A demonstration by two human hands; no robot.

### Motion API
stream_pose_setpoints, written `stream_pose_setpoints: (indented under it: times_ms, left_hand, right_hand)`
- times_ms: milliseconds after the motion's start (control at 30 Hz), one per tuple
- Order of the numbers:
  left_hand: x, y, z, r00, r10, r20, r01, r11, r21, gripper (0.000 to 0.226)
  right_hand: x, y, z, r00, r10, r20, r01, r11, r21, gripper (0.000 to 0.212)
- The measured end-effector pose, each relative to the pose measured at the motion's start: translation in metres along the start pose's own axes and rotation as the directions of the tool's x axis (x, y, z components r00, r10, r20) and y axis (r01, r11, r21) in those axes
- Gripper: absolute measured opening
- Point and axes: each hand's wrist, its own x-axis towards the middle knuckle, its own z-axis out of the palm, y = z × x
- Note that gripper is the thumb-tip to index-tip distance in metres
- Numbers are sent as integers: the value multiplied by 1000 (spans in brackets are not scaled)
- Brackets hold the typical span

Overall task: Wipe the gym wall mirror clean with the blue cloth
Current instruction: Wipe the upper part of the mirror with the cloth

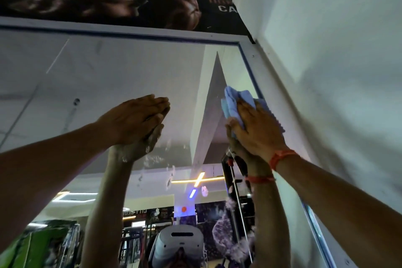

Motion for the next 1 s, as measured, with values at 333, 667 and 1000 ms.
stream_pose_setpoints:
  times_ms: [333, 667, 1000]
  left_hand:
    - [-4, 1, 6, 999, -7, -38, 5, 999, -52, 53]
    - [-3, 2, 2, 999, -38, -10, 37, 997, -60, 52]
    - [-6, 5, -1, 998, -57, 21, 58, 996, -65, 53]
  right_hand:
    - [15, -60, 25, 989, -129, 73, 118, 984, 135, 69]
    - [41, -64, 20, 993, 105, 59, -110, 990, 84, 61]
    - [14, -63, 8, 984, 175, 31, -178, 971, 158, 38]
